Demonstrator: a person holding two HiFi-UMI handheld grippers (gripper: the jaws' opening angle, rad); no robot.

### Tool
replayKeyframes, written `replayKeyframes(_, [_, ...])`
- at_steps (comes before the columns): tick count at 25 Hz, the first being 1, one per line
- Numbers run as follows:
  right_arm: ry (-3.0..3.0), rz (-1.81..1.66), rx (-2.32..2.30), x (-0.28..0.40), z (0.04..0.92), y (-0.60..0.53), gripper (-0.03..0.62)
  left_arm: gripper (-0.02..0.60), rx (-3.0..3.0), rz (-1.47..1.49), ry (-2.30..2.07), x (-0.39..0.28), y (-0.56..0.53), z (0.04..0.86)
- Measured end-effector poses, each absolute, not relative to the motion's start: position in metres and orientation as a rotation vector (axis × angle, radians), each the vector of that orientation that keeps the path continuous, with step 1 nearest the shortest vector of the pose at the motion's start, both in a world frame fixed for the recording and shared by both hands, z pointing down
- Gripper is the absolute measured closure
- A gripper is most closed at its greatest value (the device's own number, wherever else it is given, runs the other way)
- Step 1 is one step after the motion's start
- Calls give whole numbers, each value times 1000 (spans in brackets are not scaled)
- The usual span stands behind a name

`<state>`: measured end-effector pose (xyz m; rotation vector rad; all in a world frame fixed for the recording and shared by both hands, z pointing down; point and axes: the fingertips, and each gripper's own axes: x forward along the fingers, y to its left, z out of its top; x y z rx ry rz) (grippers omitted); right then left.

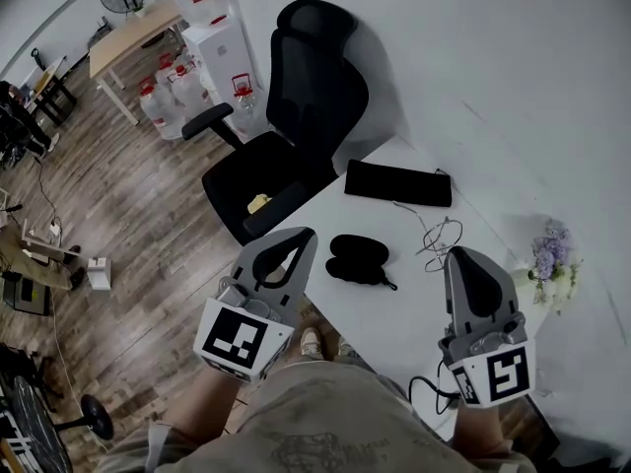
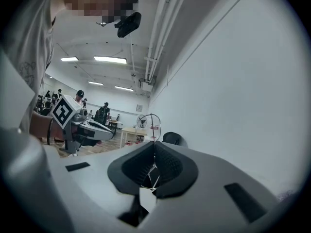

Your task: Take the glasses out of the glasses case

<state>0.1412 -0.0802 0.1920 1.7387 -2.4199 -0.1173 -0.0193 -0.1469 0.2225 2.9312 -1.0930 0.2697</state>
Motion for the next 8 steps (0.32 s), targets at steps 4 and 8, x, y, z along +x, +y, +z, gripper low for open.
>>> replayKeyframes(4, [-2416,-119,1729,140,193,-82,560,565,2931,280,-1088,-19,-148,225])
replayKeyframes(8, [-2417,-119,1721,136,191,-84,560,566,2933,281,-1091,-22,-151,224])
